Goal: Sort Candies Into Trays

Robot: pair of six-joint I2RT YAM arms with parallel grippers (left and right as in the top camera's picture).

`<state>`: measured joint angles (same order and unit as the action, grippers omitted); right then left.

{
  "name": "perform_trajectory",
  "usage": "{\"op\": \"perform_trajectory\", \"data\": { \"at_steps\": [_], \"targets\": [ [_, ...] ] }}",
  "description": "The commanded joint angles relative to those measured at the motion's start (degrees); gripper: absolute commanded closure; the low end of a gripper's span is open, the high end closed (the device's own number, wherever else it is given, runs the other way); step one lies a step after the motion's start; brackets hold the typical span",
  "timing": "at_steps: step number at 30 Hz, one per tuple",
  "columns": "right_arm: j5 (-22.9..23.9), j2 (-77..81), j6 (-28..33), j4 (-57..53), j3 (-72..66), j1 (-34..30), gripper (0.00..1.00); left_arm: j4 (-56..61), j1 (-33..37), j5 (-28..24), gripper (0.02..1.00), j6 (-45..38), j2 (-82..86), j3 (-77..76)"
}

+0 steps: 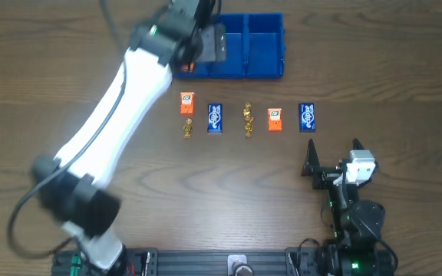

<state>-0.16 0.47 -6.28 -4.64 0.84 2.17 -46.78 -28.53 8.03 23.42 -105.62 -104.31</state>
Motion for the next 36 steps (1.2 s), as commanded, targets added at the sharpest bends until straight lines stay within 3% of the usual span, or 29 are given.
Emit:
{"op": "perform_trajectory", "data": {
  "at_steps": [1,5,18,25,27,36],
  "targets": [
    [0.5,-0.3,0.4,0.0,-0.4,0.3,0.001,6.1,1.3,1.6,0.091,2.3,0.9,17.1],
    [0.5,-0.3,0.4,0.0,-0.4,0.3,0.001,8.5,1.8,2.0,0.108,2.3,-1.6,20.9],
    [0.5,-0.3,0.4,0.0,-0.4,0.3,0.001,11.5,3.7,-4.8,0.159,0.7,-12.8,21.6],
    [0.5,-0.3,0.4,0.0,-0.4,0.3,0.001,12.3,3.7,-5.2,0.178,0.4,-14.9,21.6],
    [0.5,-0.3,0.4,0.0,-0.4,0.3,0.001,12.4,3.7,-5.1,0.209,0.2,-15.3,21.6],
    [0.5,-0.3,0.4,0.0,-0.4,0.3,0.001,12.4,3.8,-5.2,0.511,-0.3,-15.5,21.6]
  ]
}}
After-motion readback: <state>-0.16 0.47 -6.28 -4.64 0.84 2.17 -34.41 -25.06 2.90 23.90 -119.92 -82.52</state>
